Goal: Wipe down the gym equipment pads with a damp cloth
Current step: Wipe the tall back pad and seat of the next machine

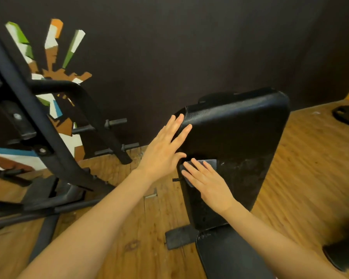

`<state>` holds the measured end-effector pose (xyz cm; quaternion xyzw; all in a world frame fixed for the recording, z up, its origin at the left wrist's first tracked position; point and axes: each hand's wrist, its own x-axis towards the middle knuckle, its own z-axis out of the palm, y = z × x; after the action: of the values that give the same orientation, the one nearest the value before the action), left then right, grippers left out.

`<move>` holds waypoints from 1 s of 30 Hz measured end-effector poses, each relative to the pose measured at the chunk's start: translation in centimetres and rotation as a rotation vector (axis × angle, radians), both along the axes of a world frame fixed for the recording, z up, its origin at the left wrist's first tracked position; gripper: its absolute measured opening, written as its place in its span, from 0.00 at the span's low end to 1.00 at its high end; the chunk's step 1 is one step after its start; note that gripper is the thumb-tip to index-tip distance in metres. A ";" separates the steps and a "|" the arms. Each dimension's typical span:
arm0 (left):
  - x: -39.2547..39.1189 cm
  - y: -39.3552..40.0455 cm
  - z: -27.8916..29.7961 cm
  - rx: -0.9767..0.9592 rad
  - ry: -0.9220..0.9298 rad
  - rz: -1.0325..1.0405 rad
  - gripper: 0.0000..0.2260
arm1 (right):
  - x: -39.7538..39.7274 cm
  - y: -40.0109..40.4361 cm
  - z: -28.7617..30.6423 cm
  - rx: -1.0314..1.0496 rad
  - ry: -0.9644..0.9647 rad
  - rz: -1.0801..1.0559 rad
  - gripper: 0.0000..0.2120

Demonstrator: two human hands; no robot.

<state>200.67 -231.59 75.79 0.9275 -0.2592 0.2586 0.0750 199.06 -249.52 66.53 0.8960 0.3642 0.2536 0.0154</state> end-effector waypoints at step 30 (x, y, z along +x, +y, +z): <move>-9.6 -4.7 -7.0 0.054 0.272 0.429 0.42 | -1.7 -7.4 5.6 0.139 0.009 -0.196 0.37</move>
<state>191.05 -236.33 68.74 0.9893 -0.0508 0.1343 0.0278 197.39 -256.88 72.11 0.9274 0.2565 0.2713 -0.0236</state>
